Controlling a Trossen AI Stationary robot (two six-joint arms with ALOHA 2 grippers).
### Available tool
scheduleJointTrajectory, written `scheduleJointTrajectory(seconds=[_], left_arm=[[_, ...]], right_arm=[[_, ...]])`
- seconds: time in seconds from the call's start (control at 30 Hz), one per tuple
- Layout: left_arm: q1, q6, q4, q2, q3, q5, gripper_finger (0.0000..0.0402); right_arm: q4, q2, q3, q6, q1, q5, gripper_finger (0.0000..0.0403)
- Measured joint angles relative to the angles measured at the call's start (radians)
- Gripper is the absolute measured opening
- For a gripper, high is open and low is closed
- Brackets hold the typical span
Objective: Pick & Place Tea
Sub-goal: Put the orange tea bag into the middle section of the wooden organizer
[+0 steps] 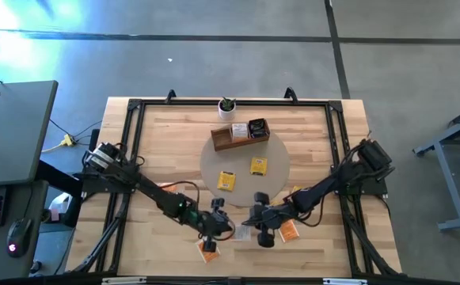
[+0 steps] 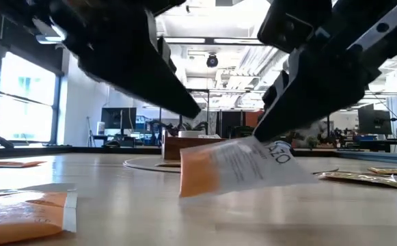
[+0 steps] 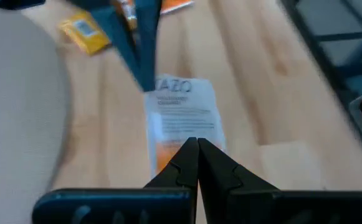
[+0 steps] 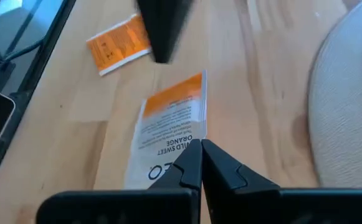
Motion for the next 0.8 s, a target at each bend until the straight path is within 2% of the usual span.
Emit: scheduleJointTrajectory(seconds=[0.13, 0.37, 0.53, 0.67, 0.8], left_arm=[[0.002, 0.0, -0.003, -0.002, 0.0, -0.074, 0.0], [0.002, -0.016, -0.133, -0.081, -0.001, -0.215, 0.0], [0.002, -0.079, -0.251, -0.157, -0.001, -0.393, 0.0], [0.002, -0.105, -0.316, -0.212, 0.0, -0.451, 0.0], [0.002, -0.105, -0.338, -0.255, 0.002, -0.462, 0.0]], right_arm=[[-0.062, -0.042, 0.0, -0.068, -0.019, 0.029, 0.0001], [-0.209, -0.119, 0.001, -0.217, -0.104, 0.112, 0.0001], [-0.266, -0.156, 0.002, -0.363, -0.223, 0.15, 0.0], [-0.264, -0.187, 0.002, -0.518, -0.333, 0.167, 0.0], [-0.262, -0.247, 0.002, -0.639, -0.45, 0.171, 0.0]])
